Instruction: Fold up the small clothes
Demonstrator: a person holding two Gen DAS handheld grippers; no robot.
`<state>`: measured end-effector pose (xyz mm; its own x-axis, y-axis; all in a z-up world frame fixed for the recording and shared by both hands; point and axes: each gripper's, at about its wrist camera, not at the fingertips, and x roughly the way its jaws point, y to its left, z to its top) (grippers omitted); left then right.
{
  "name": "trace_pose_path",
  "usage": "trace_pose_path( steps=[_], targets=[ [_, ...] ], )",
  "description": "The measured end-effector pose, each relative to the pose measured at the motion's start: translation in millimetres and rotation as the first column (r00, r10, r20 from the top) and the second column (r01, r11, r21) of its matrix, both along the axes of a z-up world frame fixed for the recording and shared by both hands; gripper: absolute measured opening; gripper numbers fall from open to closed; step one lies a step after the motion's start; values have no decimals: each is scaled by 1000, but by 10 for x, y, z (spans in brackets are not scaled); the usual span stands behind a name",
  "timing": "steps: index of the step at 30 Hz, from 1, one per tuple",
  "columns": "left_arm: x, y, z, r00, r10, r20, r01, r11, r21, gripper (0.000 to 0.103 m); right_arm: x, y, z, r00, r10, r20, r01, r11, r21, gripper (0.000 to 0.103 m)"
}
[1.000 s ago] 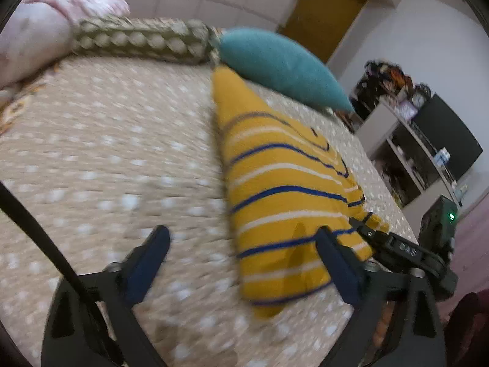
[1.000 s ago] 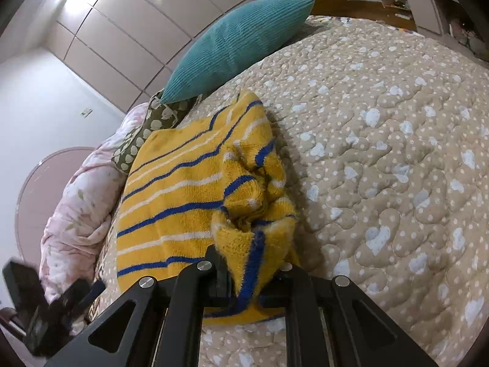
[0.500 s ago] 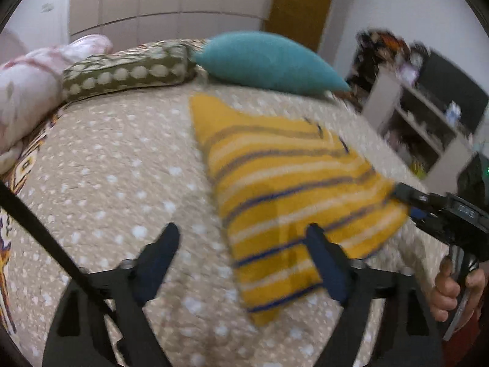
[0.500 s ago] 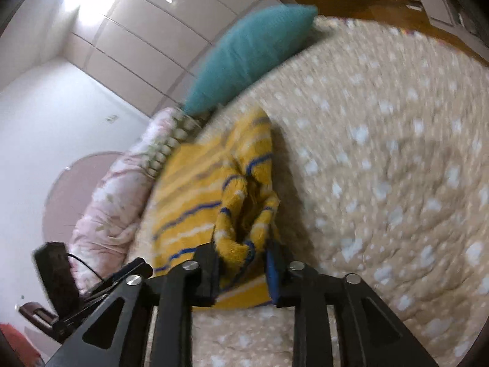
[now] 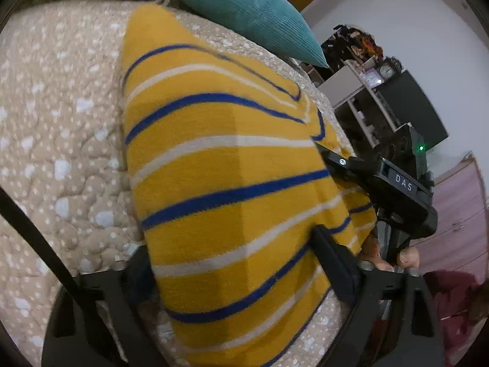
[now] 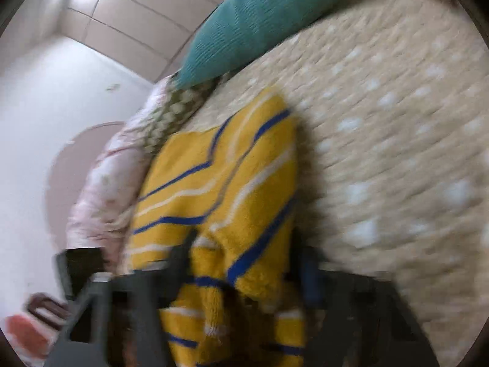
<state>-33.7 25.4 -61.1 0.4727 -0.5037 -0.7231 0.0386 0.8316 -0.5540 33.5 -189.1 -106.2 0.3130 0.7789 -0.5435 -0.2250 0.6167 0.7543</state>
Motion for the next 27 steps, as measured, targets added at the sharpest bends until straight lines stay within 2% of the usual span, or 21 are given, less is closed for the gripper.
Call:
trace_pose_path(
  steps=[1, 2, 3, 6, 8, 11, 13, 14, 15, 18, 21, 24, 27],
  targets=[
    [-7, 55, 75, 1000, 7, -2, -7, 1000, 18, 64, -11, 22, -12, 1000, -6, -6, 7, 1000, 15, 43],
    [-32, 100, 142, 1000, 7, 2, -7, 1000, 21, 51, -25, 39, -4, 1000, -15, -1, 15, 1000, 24, 40],
    [-67, 142, 223, 1000, 8, 13, -8, 1000, 23, 47, -43, 40, 19, 1000, -23, 1, 23, 999, 30, 38],
    [-222, 254, 579, 998, 29, 63, -35, 995, 98, 47, -126, 83, 182, 999, 0, 44, -4, 996, 87, 34],
    [-316, 284, 652, 997, 34, 64, -41, 992, 121, 47, -214, 140, 279, 997, 26, 79, -34, 994, 99, 34],
    [-372, 266, 463, 999, 52, -14, -48, 981, 186, 51, -286, 210, 262, 995, 45, 91, -52, 996, 72, 35],
    [-429, 177, 276, 996, 65, -56, -48, 964, 260, 58, -313, 219, 126, 998, 28, 58, -28, 1000, 7, 42],
    [-475, 157, 242, 997, 64, -50, -48, 963, 267, 61, -331, 181, 56, 999, 11, 48, -10, 1000, -25, 51],
    [-540, 150, 212, 997, 63, -45, -49, 964, 263, 61, -335, 167, 36, 999, 1, 43, 0, 1000, -28, 52],
    [-794, 169, 265, 997, 77, -17, -70, 965, 254, 61, -437, -5, 106, 997, -43, 63, 46, 997, -54, 54],
    [-1051, 235, 362, 994, 108, 15, -108, 959, 263, 61, -635, -105, 347, 988, -68, 136, 82, 992, -94, 54],
    [-1380, 282, 483, 987, 153, 55, -162, 946, 281, 65, -879, -147, 570, 978, -51, 204, 64, 996, -59, 54],
    [-1626, 279, 548, 974, 211, 77, -225, 926, 302, 68, -1132, -91, 631, 966, -19, 259, 38, 997, -71, 54]
  ],
)
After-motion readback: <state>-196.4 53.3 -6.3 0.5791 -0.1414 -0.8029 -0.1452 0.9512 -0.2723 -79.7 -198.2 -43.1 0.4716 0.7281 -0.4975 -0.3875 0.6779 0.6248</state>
